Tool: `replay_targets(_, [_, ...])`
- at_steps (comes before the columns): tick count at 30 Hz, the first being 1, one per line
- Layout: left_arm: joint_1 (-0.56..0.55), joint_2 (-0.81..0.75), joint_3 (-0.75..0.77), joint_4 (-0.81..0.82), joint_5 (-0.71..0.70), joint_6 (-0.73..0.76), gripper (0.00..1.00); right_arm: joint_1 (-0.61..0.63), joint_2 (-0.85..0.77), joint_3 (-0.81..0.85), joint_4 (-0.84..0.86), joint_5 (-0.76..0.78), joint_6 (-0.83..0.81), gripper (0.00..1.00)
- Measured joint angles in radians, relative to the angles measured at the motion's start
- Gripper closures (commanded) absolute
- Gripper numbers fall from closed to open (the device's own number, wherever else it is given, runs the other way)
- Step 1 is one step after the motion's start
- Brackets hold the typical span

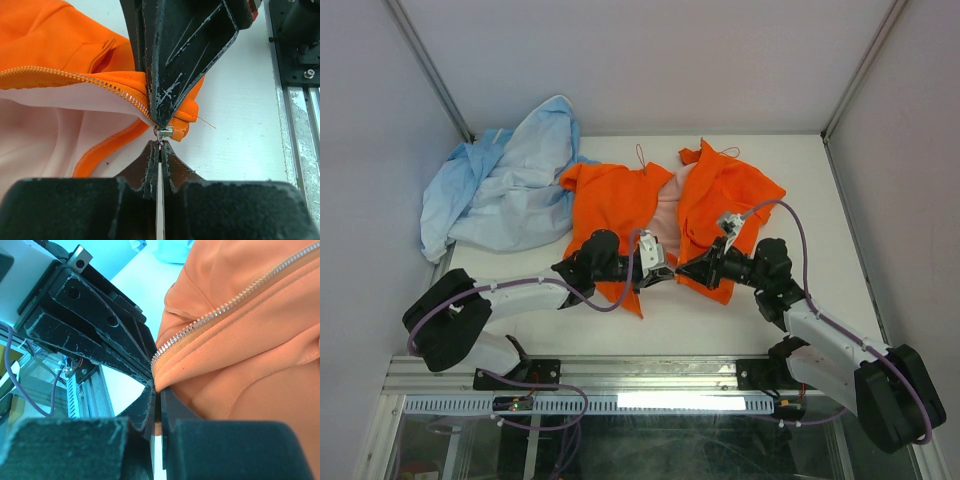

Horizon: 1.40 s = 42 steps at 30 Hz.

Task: Zip up the jacket

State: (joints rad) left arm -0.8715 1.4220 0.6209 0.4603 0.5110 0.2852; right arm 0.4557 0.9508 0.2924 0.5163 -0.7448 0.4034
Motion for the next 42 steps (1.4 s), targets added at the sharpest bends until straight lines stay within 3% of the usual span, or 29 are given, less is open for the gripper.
replay_targets(13, [-0.048,-0.116,0.031,-0.192,-0.166,-0.012,1.00,-0.009,-0.007,0.016,-0.050,0.013,-0.003,1.00])
replay_targets(23, [-0.244,-0.132,0.032,-0.233,-0.500,-0.016,0.99,-0.006,0.034,0.016,-0.012,0.072,0.111,1.00])
replay_targets(27, [-0.322,-0.113,0.032,-0.233,-0.646,-0.045,0.80,-0.005,0.055,0.016,-0.011,0.066,0.119,1.00])
replay_targets(30, [-0.346,-0.110,0.032,-0.252,-0.678,-0.116,0.65,-0.010,0.058,0.016,-0.009,0.097,0.102,1.00])
replay_targets(38, [-0.373,-0.211,0.043,-0.405,-0.742,-0.382,0.44,-0.032,0.008,0.011,0.022,0.163,0.041,1.00])
replay_targets(42, [-0.373,-0.250,0.103,-0.564,-0.812,-0.569,0.36,-0.034,-0.019,-0.009,0.033,0.167,0.026,1.00])
